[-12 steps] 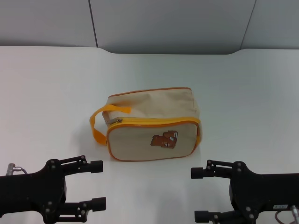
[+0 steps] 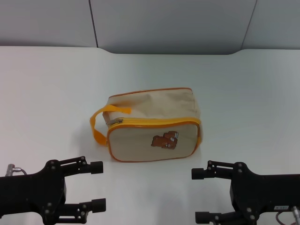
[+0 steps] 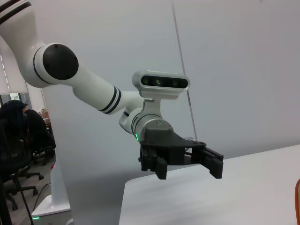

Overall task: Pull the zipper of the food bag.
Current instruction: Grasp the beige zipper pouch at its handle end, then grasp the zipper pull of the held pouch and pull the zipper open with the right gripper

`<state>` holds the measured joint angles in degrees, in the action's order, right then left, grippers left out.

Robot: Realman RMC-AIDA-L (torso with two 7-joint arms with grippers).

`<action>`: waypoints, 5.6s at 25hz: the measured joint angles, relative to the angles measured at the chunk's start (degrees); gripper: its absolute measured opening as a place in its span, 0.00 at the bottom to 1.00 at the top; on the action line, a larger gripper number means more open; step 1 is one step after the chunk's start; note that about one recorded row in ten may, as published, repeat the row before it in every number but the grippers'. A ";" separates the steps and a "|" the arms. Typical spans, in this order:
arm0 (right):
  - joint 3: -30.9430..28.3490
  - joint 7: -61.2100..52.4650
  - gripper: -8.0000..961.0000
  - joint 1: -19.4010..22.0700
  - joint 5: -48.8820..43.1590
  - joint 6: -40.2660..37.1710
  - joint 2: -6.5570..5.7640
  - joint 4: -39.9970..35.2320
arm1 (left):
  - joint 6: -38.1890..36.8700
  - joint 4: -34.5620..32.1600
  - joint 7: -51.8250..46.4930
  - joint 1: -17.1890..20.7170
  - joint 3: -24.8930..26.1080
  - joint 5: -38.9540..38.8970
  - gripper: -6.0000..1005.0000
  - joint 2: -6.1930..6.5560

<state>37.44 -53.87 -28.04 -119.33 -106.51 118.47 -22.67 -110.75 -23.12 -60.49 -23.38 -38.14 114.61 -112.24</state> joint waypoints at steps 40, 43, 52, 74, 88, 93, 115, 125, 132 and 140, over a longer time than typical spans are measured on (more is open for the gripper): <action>-1.67 0.00 0.88 0.70 0.15 -0.54 -0.09 0.00 | 30.97 4.41 2.49 -6.77 8.52 1.17 0.66 -6.26; -1.96 0.00 0.88 0.70 0.15 -0.54 -0.09 -0.06 | 30.61 4.47 2.73 -6.78 8.32 1.14 0.58 -6.24; -2.85 0.00 0.88 0.78 0.15 -0.54 0.00 -0.09 | 29.34 4.32 2.79 -6.69 8.57 1.11 0.36 -6.22; -16.67 -35.36 0.87 -7.36 0.76 -10.76 -2.89 -8.13 | 10.44 -2.55 0.32 -9.19 8.82 0.29 0.12 -6.30; -3.30 -67.33 0.57 -20.49 0.61 -3.41 -3.70 -13.19 | 9.64 -2.19 0.72 -9.74 8.08 0.17 0.11 -6.42; -0.08 -73.58 0.47 -22.09 0.46 -0.37 -3.78 -14.89 | 9.61 -2.19 0.75 -9.99 8.08 0.17 0.11 -6.49; 9.48 -77.11 0.26 -24.61 -0.21 5.96 -3.39 -17.62 | 9.14 -2.20 0.82 -10.35 8.09 0.17 0.11 -6.50; 10.96 -77.44 0.21 -25.29 -0.42 5.77 -2.97 -18.15 | 9.27 -2.20 0.82 -10.37 8.23 0.18 0.10 -6.51; 11.82 -77.06 0.13 -24.70 -0.36 5.50 -2.55 -19.22 | 9.51 -2.19 0.78 -10.49 8.49 0.18 0.09 -6.50; 11.55 -76.78 0.01 -21.19 0.19 4.20 -1.76 -24.76 | 10.59 -2.19 0.33 -10.00 8.90 -0.62 0.09 -6.47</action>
<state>48.99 -130.65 -49.23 -119.13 -102.31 116.72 -47.43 -100.16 -25.31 -60.17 -33.38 -29.24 113.99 -118.71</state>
